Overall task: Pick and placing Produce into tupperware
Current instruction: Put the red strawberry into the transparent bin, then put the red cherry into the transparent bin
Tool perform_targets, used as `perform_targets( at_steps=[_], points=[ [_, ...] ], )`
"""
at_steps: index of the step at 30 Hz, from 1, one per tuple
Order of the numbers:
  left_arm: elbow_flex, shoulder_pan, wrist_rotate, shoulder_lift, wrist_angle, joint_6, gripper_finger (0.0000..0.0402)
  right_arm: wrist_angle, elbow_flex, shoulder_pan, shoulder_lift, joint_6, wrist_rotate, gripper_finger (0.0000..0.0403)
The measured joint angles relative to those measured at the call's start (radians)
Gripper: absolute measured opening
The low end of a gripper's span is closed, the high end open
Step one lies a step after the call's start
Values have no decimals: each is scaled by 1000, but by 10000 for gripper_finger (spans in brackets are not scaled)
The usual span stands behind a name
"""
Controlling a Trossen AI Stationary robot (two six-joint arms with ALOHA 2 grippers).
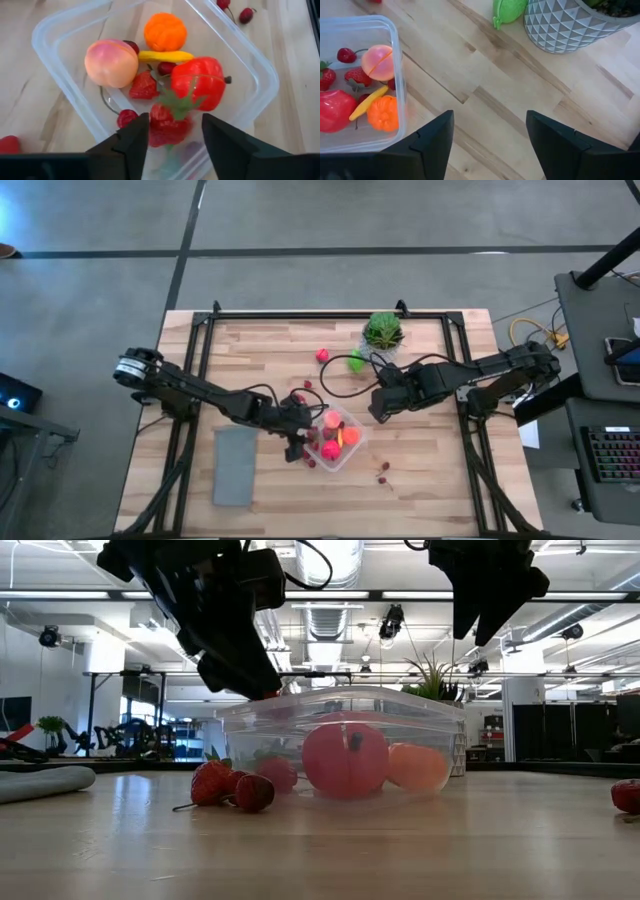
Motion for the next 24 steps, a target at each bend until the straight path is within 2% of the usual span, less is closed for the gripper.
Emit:
perform_targets(
  at_steps=[5, 9, 13, 20, 24],
  points=[
    [0, -1, -4, -1, 3, 0, 227, 0, 0, 0, 0, 0, 0, 244],
    [0, 0, -5, -11, 2, 0, 256, 0, 0, 0, 0, -3, 0, 240],
    [-1, -3, -4, -41, -10, -1, 262, 2, 0, 7, -1, 30, -28, 240],
    [-2, -6, -28, -150, -125, -2, 263, 14, -25, 126, -25, 26, -60, 241],
    [-8, -5, -80, -218, -202, -3, 263, 66, -110, 209, -67, 174, -90, 240]
  ],
)
